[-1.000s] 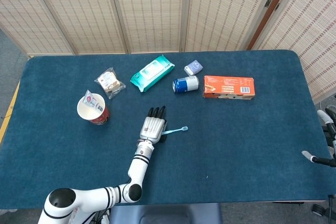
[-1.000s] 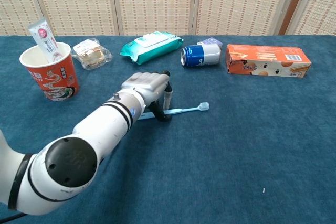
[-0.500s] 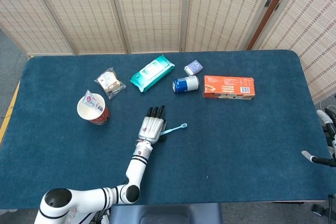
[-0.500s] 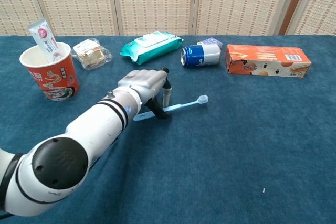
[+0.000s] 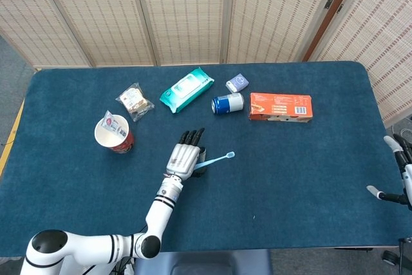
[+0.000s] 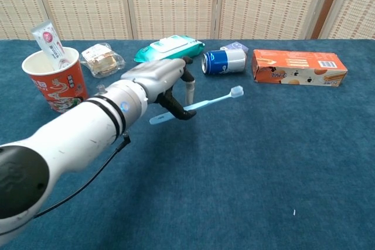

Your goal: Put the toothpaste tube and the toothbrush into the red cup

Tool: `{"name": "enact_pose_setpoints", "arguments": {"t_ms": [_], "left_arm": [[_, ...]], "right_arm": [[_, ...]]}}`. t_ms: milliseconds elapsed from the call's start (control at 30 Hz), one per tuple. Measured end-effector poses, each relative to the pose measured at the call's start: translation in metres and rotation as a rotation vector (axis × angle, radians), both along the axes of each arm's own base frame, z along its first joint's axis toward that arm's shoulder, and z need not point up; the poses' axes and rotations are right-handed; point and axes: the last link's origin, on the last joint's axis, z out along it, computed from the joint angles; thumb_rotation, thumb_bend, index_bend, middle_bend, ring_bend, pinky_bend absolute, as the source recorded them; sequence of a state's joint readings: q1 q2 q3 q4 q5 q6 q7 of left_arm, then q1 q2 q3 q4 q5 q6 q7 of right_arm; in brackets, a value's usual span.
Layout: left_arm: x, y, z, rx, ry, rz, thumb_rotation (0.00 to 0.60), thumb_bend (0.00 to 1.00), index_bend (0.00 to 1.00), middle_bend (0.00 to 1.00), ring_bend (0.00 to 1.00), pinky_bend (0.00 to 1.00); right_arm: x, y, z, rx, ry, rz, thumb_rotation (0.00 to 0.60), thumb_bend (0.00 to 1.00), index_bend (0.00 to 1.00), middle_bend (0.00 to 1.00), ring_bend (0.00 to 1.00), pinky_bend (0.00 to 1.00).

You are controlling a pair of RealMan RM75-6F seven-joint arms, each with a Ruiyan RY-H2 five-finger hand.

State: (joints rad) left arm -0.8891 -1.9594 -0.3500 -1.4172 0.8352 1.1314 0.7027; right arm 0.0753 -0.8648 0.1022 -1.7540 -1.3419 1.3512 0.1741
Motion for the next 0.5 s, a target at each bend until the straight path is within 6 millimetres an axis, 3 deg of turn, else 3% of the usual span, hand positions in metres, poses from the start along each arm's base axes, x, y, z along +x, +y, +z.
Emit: {"name": "enact_pose_setpoints", "arguments": {"t_ms": [500], "left_arm": [[-0.009,0.009,0.096,0.162,-0.082,0.002,0.600,0.36,0.61,0.00,0.00,0.00]], "right_arm": [[0.002,-0.003,-0.009,0.028,0.016,0.002,0.600,0.00,0.05,0.04,0.00,0.25]]}}
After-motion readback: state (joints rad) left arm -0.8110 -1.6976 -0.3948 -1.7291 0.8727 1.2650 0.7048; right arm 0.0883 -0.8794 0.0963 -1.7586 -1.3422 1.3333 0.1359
